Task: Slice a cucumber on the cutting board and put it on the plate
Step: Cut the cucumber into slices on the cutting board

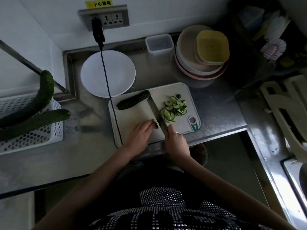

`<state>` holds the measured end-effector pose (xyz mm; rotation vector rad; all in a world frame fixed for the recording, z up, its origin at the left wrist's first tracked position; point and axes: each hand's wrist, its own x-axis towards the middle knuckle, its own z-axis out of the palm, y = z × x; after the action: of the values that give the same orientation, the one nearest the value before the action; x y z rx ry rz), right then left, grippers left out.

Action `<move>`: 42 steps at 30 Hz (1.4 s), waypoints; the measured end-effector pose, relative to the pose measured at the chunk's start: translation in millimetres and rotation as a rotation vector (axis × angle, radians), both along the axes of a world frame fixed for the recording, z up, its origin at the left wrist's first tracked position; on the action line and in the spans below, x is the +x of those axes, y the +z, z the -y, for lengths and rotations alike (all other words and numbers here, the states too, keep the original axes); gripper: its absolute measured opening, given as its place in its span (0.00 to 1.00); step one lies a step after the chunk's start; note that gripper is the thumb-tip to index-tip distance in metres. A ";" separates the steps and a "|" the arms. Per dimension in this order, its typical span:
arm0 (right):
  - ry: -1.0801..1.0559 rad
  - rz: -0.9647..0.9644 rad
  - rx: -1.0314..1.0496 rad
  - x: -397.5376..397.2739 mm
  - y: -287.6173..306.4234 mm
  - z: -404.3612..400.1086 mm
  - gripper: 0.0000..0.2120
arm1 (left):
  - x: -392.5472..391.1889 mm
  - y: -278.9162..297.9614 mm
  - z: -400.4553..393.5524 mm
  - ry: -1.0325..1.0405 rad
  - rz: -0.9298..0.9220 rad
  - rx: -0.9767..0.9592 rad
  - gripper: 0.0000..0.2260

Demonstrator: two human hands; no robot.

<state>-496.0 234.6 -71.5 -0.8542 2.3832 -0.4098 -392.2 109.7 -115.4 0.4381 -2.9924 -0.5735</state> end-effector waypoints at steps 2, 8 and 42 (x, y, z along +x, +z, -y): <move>0.015 0.004 -0.006 2.3 -1.7 -0.5 0.05 | 2.0 -1.2 0.9 0.022 -0.019 -0.020 0.18; 0.029 0.006 -0.007 4.7 -2.8 -0.2 0.05 | 3.8 -7.5 -1.1 0.030 -0.046 -0.045 0.21; 0.014 -0.023 -0.027 6.7 -7.5 0.9 0.05 | 9.0 -12.6 1.5 -0.017 -0.012 -0.009 0.20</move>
<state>-489.3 233.8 -79.0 -0.8915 2.3962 -0.4296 -383.2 108.2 -128.1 0.4070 -2.9894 -0.5624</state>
